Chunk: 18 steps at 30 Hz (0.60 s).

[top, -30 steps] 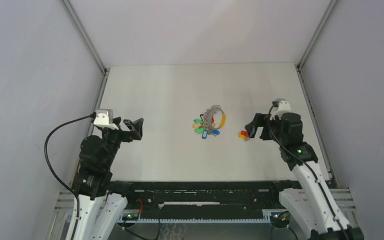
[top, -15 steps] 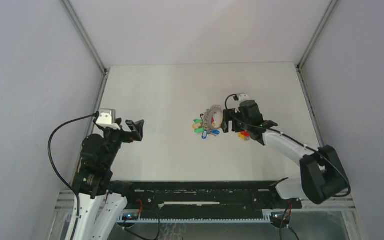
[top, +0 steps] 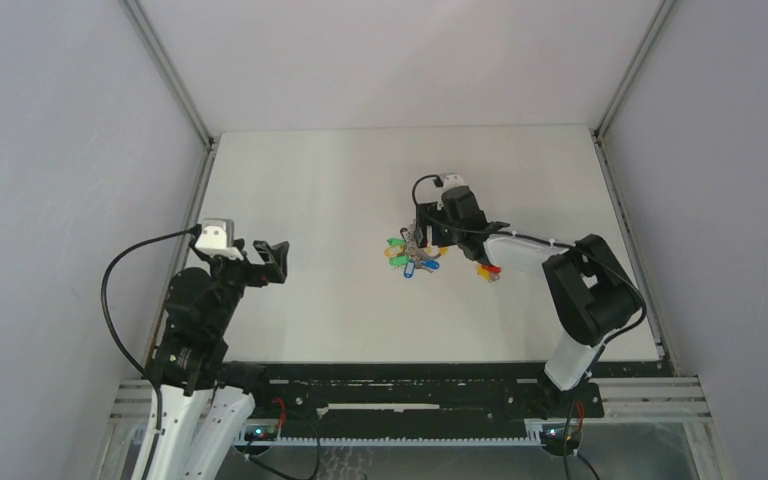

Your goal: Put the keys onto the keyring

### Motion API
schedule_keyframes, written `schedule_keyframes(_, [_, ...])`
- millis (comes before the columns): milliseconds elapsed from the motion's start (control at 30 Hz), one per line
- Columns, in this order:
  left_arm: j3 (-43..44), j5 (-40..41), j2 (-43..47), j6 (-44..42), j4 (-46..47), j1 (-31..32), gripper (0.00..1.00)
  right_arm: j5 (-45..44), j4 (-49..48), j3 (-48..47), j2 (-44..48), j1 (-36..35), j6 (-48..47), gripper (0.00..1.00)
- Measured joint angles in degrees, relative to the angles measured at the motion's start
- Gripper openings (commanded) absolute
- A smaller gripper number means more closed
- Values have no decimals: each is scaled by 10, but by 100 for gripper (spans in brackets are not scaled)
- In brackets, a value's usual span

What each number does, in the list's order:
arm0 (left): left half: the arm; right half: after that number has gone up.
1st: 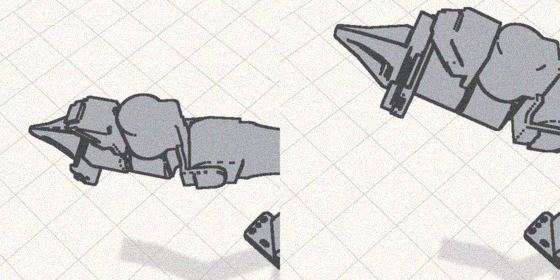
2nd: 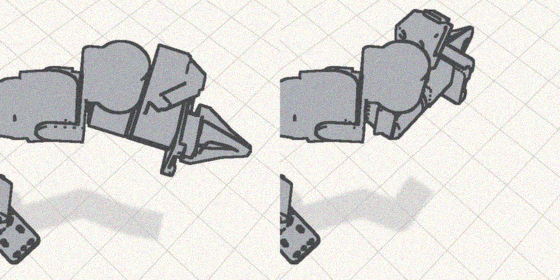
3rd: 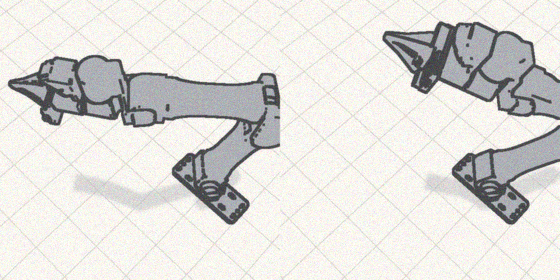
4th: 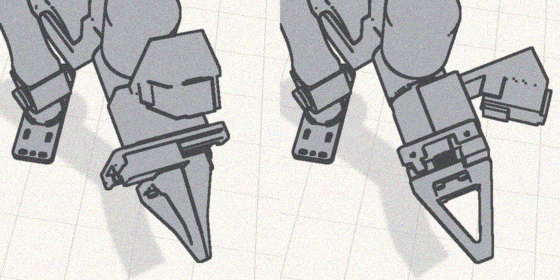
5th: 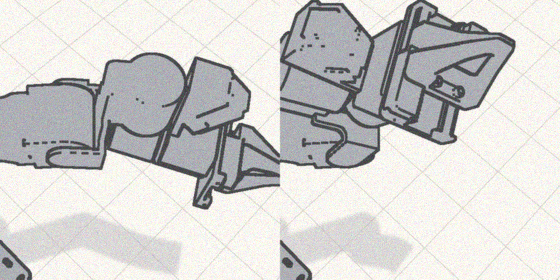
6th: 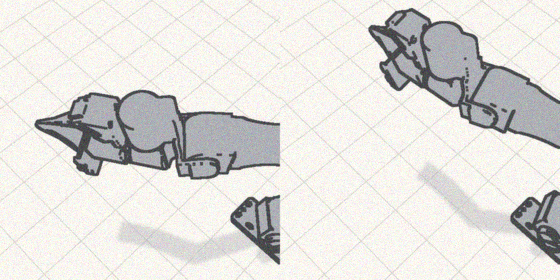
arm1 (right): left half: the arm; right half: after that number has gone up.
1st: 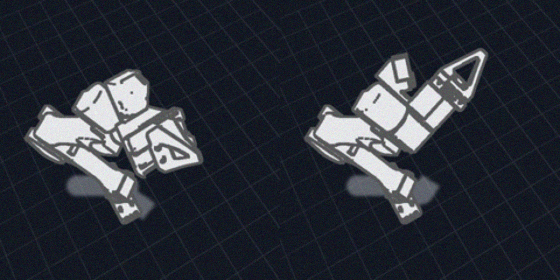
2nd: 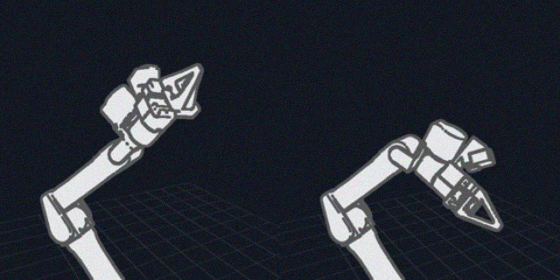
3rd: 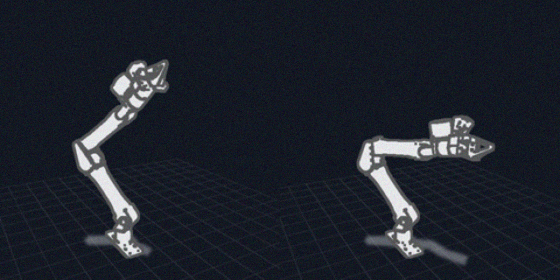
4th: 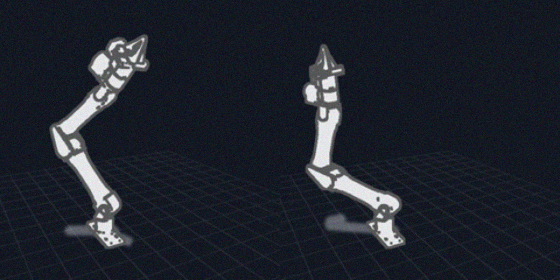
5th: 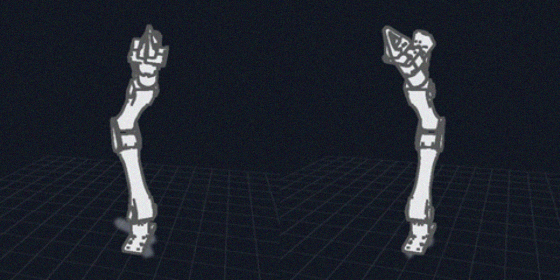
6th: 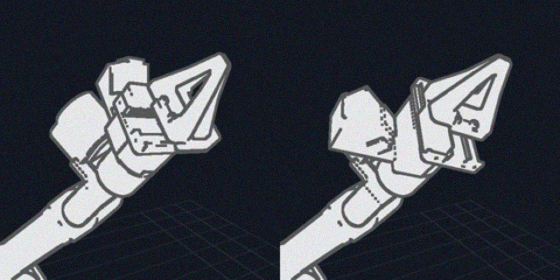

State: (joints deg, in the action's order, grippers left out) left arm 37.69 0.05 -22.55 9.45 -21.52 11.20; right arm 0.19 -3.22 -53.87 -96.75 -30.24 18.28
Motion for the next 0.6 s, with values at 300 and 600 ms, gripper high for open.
schedule_keyframes(300, [-12,2,0,0,0,0,100,-38,-5,-70,-92,-9,35,72])
schedule_keyframes(600, [-13,10,0,1,5,0,100,-58,14,-125,-148,-19,61,65])
